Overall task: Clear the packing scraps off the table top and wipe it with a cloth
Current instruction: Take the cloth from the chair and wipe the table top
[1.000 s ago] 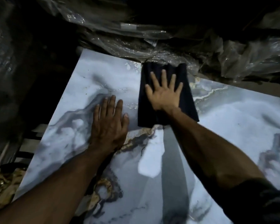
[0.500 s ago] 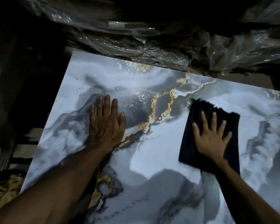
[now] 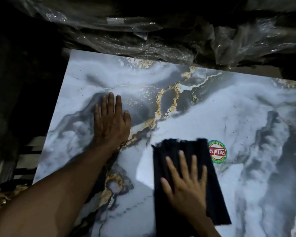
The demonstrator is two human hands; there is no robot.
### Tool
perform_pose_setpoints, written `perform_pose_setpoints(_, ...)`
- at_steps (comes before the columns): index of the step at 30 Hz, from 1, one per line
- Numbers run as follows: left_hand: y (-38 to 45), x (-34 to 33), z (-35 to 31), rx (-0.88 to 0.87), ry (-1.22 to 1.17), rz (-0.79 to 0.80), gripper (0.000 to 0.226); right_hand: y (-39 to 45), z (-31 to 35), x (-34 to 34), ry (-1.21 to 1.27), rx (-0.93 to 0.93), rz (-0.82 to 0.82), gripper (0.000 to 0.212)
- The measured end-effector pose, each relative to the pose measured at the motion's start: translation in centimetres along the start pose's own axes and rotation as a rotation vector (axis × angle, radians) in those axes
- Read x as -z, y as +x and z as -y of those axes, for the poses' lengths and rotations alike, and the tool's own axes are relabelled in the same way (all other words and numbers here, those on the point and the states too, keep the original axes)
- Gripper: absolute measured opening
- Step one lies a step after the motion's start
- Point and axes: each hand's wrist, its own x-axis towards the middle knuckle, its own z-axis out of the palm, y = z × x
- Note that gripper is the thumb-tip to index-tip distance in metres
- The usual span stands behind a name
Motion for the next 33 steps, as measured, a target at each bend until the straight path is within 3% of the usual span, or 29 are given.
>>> perform_pose_setpoints(3, -0.1, 0.2, -0.1, 0.003, -0.016, 0.023, 0.064, -0.5, -6.2, 0.7, 0.024, -0.246, 0.052, 0.067)
perform_pose_setpoints(7, 0.1, 0.2, 0.0, 0.014, -0.036, 0.012, 0.064, 6.4, -9.2, 2.9, 0.115, -0.479, 0.041, 0.072)
perform_pose_setpoints(12, 0.0, -0.1, 0.2, -0.007, -0.035, 0.008, 0.06, 12.3, -1.3, 3.4, 0.059, -0.267, 0.0, 0.066)
perform_pose_setpoints(17, -0.1, -0.2, 0.4, -0.016, -0.064, -0.019, 0.059, -0.6, 4.8, 0.1, 0.022, 0.024, -0.048, 0.061)
perform_pose_setpoints(22, -0.4, 0.1, 0.3, -0.032, -0.099, 0.02, 0.062, -8.8, -3.7, -1.4, 0.026, -0.134, 0.054, 0.062)
perform_pose_setpoints(27, 0.0, 1.7, 0.4, 0.0, -0.39, -0.115, 0.062, -1.0, -8.7, 1.2, 0.114, -0.472, 0.042, 0.071)
perform_pose_setpoints(30, -1.1, 1.9, 0.6, 0.014, -0.457, -0.159, 0.057, 3.6, -4.3, 1.8, 0.112, -0.404, 0.021, 0.068)
perform_pose_setpoints(33, -4.1, 1.9, 1.0, 0.031, -0.429, -0.116, 0.056, 2.5, 2.8, 0.6, 0.064, -0.202, -0.02, 0.064)
